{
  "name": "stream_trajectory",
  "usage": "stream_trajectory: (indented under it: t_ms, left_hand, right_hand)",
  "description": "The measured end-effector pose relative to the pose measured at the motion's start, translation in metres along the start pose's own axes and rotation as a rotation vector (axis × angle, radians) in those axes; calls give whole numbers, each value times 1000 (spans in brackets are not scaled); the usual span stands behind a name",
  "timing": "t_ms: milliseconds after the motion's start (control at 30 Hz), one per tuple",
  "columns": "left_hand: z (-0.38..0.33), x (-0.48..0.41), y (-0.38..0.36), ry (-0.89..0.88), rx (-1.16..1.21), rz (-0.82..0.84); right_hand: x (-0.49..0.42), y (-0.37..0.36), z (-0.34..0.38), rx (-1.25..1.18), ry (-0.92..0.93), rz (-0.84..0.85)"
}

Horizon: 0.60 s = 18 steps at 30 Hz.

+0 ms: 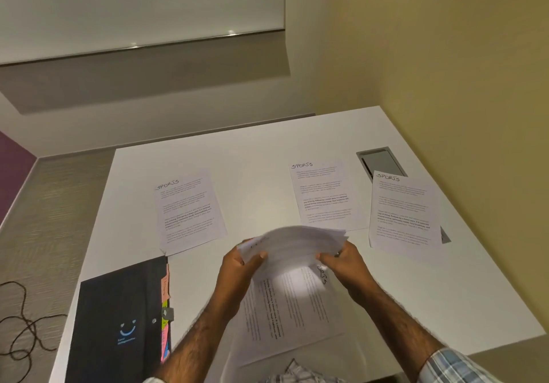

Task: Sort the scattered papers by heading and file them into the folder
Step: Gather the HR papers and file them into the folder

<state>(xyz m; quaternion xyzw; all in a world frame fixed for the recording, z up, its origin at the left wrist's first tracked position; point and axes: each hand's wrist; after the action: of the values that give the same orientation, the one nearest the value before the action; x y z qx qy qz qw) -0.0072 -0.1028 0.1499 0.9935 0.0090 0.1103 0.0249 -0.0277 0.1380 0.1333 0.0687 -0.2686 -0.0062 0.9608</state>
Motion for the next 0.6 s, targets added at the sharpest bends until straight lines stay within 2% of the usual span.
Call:
stream_trajectory:
  t_ms: [333,600]
  left_hand:
    - [-14,5,-6,-83,-1,17]
    - [-8,9,-9,-16,10,-29]
  right_hand:
    - [5,-1,6,-62,28,-25]
    - [13,-8,-2,-79,31,-23]
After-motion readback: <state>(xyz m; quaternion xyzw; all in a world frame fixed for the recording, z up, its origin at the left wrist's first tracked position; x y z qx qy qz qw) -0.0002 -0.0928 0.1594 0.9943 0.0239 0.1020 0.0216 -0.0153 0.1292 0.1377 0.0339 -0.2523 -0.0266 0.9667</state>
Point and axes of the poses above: each hand's wrist, its own x-axis away from the middle knuckle, its own y-axis out of the back of the hand, z = x × y, and after that the axes turned 5 degrees about -y, right-handed
